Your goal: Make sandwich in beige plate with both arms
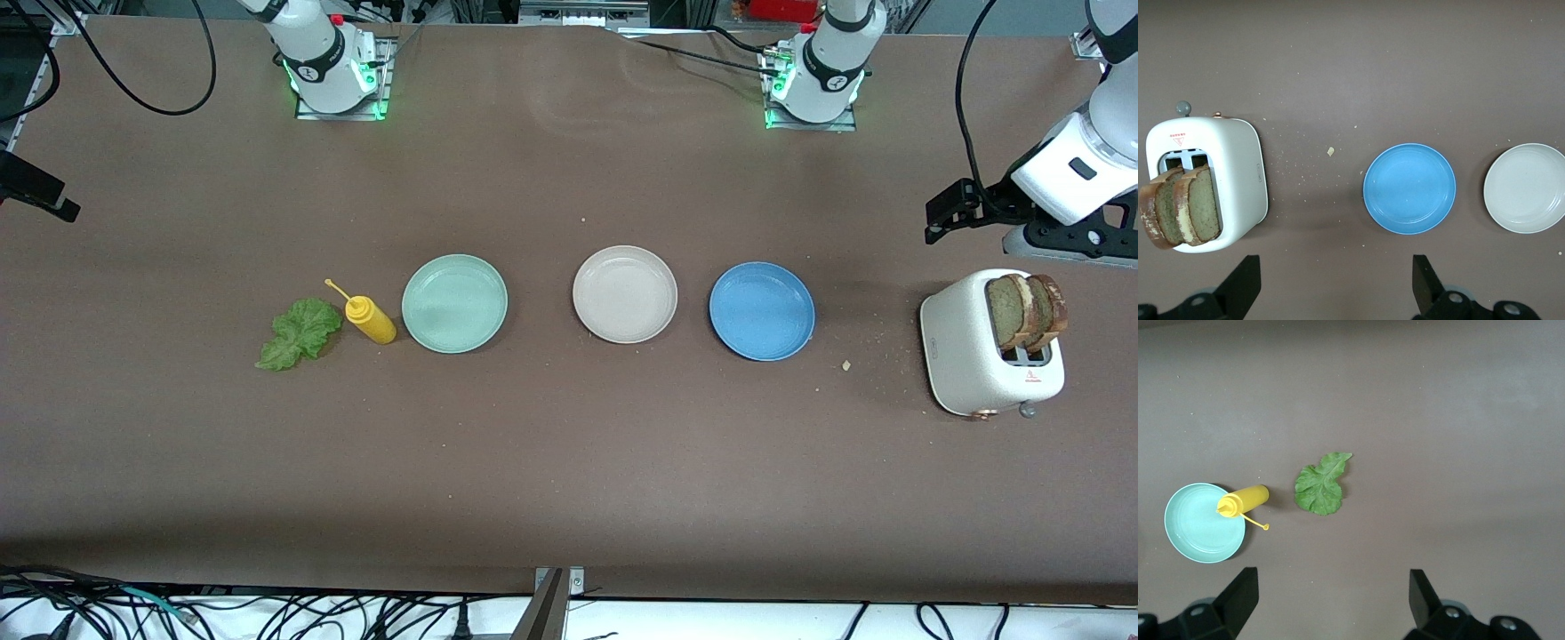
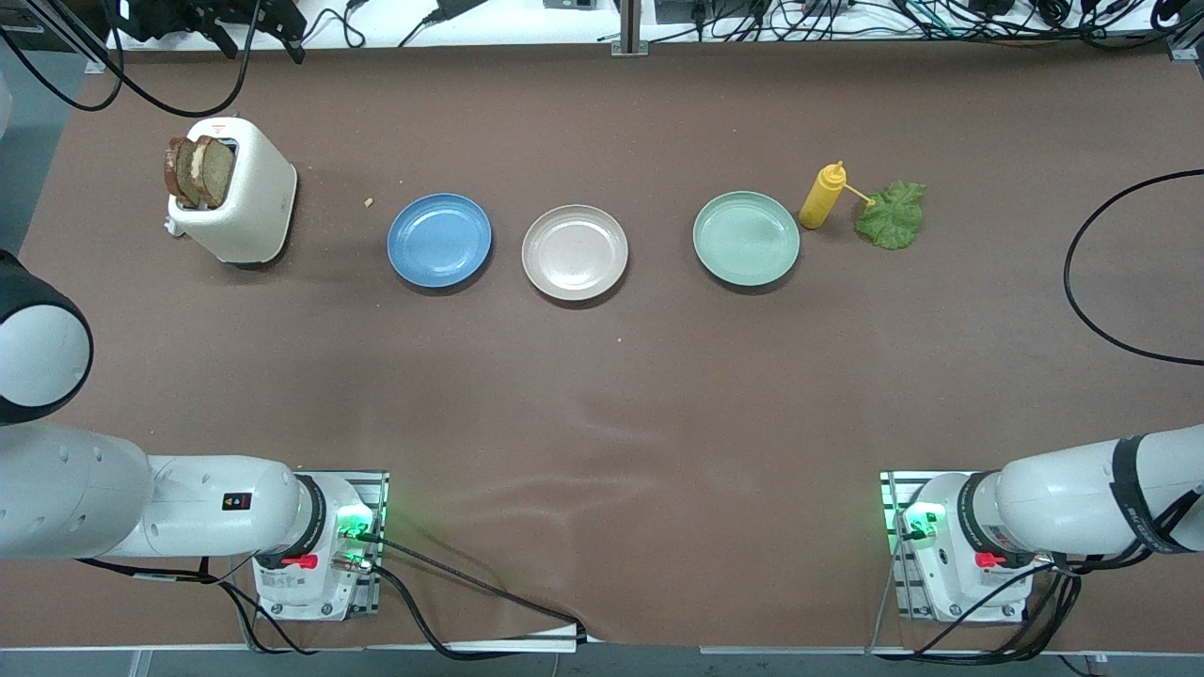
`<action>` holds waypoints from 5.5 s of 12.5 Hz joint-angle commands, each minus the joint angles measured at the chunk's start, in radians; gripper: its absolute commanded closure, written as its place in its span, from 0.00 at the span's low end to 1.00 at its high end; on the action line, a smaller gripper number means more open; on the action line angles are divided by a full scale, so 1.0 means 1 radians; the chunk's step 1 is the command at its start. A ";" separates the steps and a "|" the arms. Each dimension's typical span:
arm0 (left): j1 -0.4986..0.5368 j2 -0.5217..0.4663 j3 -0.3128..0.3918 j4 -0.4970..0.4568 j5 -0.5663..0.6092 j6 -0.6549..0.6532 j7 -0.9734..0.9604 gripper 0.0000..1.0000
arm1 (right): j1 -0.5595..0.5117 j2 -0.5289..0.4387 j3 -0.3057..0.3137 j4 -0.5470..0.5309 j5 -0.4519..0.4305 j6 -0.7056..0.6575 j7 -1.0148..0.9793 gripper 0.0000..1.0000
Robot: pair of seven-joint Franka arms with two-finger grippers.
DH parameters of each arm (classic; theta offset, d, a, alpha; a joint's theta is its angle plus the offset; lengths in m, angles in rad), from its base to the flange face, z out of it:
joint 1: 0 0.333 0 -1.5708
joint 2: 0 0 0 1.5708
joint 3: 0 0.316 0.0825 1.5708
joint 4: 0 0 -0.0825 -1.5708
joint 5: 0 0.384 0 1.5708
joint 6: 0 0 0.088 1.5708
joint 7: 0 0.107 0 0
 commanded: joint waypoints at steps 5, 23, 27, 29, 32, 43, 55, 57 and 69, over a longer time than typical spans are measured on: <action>0.003 0.013 0.002 0.032 -0.021 -0.023 0.017 0.00 | -0.009 0.002 0.001 0.019 0.020 -0.022 -0.014 0.00; 0.003 0.013 0.004 0.032 -0.021 -0.023 0.017 0.00 | -0.009 0.002 0.003 0.019 0.020 -0.022 -0.012 0.00; 0.003 0.013 0.004 0.032 -0.021 -0.023 0.015 0.00 | -0.009 0.002 0.000 0.019 0.018 -0.022 -0.014 0.00; 0.003 0.013 0.004 0.032 -0.021 -0.025 0.015 0.00 | -0.009 0.000 0.000 0.019 0.020 -0.023 -0.015 0.00; 0.003 0.013 0.004 0.032 -0.021 -0.025 0.015 0.00 | -0.009 0.000 0.000 0.019 0.018 -0.023 -0.015 0.00; 0.003 0.013 0.004 0.032 -0.021 -0.025 0.015 0.00 | -0.007 0.002 0.003 0.017 0.020 -0.023 -0.012 0.00; 0.036 0.032 0.007 0.030 -0.012 -0.023 0.017 0.00 | -0.007 0.002 0.003 0.019 0.020 -0.023 -0.012 0.00; 0.055 0.035 0.007 0.030 -0.009 -0.019 0.018 0.00 | -0.007 0.002 0.003 0.019 0.020 -0.023 -0.012 0.00; 0.213 0.188 0.004 -0.072 0.134 0.297 0.185 0.00 | -0.007 0.002 0.003 0.019 0.020 -0.023 -0.012 0.00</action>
